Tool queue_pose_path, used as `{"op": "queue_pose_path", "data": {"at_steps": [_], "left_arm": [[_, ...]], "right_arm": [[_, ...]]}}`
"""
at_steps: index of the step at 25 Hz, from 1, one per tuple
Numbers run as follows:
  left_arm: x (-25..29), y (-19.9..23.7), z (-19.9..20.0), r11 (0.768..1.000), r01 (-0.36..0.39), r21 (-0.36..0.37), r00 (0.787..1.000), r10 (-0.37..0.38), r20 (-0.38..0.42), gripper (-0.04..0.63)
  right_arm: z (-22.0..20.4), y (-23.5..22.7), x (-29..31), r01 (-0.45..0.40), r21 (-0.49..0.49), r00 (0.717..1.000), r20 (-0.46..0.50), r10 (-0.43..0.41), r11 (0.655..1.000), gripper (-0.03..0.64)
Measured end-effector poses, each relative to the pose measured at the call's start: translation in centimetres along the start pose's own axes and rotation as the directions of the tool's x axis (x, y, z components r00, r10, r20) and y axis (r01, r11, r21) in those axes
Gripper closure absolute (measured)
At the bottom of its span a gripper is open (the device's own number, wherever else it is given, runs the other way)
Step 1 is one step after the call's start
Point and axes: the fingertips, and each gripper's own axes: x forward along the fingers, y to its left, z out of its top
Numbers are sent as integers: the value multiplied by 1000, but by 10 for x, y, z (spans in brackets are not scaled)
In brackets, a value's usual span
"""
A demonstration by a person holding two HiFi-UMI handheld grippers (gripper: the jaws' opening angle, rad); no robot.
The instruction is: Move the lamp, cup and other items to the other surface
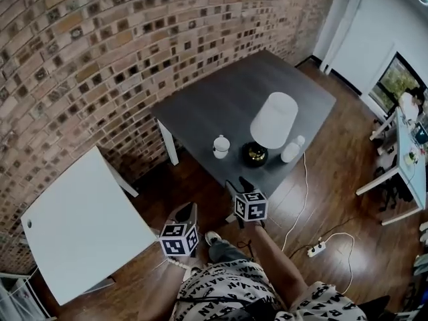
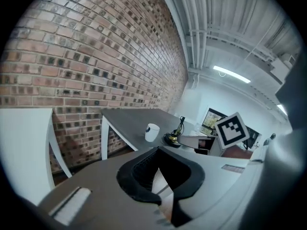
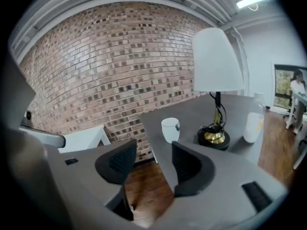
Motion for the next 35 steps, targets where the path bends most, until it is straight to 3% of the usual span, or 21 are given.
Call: {"op": "queue_pose_path", "data": {"at_steps": [4, 9, 20, 30, 35], "left_arm": [[24, 13, 18, 999, -36, 28, 999, 36, 3, 594], [65, 22, 34, 997, -74, 39, 997, 74, -3, 594], [97, 46, 43, 987, -156, -24, 988, 156, -8, 594], [97, 59, 33, 978, -200, -63, 980, 199, -22, 594], [86, 69, 29, 969, -229, -95, 973, 229, -10, 594]], "right_arm": [[26, -12, 59, 12, -31, 1000, -25, -13, 999, 234], [40, -27, 122, 13, -89, 997, -81, -21, 996, 158], [32, -53, 200, 14, -149, 980, -192, -43, 989, 156], [32, -56, 222, -7, -223, 978, -204, -39, 975, 163], [36, -56, 225, -16, -252, 979, -200, -36, 968, 198]]}}
